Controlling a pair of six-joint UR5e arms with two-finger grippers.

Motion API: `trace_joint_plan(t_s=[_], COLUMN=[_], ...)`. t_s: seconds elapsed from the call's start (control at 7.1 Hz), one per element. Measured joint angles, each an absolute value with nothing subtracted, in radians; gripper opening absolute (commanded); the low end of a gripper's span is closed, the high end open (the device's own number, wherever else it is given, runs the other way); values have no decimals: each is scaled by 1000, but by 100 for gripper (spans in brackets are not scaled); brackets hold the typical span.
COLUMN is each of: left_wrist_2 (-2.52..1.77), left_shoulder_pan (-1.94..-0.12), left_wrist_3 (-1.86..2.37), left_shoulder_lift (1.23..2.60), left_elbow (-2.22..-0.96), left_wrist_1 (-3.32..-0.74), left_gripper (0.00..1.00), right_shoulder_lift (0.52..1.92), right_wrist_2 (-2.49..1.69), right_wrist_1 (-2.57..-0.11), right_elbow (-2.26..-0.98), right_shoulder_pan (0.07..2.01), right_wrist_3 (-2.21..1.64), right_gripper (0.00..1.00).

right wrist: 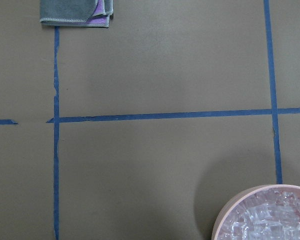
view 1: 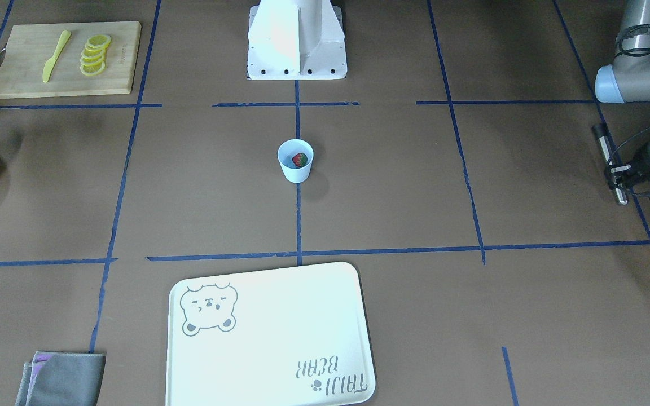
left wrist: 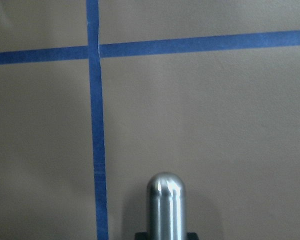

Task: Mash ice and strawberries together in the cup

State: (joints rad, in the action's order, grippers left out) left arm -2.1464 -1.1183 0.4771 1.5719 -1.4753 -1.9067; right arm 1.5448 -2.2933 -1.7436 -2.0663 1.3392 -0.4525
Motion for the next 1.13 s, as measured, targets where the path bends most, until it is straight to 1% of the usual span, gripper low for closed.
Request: trace_joint_plan(t_s=[0.14,0.56,0.85,0.99,1.13], left_wrist_2=[-2146,-2152,-2213,-2259,-2293], left_shoulder_pan=[-1118,-1135,-1239,-1310,-1390], left_wrist_3=[477,460,340,233,109], left_shoulder_lift=[1572,1572,1579,1593,1615], left_elbow=[-1475,-1488,-1513,-1517,-1517], left_wrist_1=[-1907,-1914,-1877,-1817,-1736], left_gripper=[75,75,79,81,93], right_shoulder_lift=[1544,1540,1540,1541,1537], right_wrist_2=[-2293,-2296,-2323,-2331,-2333], right_wrist_1=[-1744,-1749,-1783,-1832,-1879], right_elbow=[-2068,-2073,-2063,-2044,-2002], right_shoulder_pan=[1339,1348,1377,1406,1446], right_wrist_3=[-453,-451,-380,-273,-140], right_gripper=[100,100,100,100,100])
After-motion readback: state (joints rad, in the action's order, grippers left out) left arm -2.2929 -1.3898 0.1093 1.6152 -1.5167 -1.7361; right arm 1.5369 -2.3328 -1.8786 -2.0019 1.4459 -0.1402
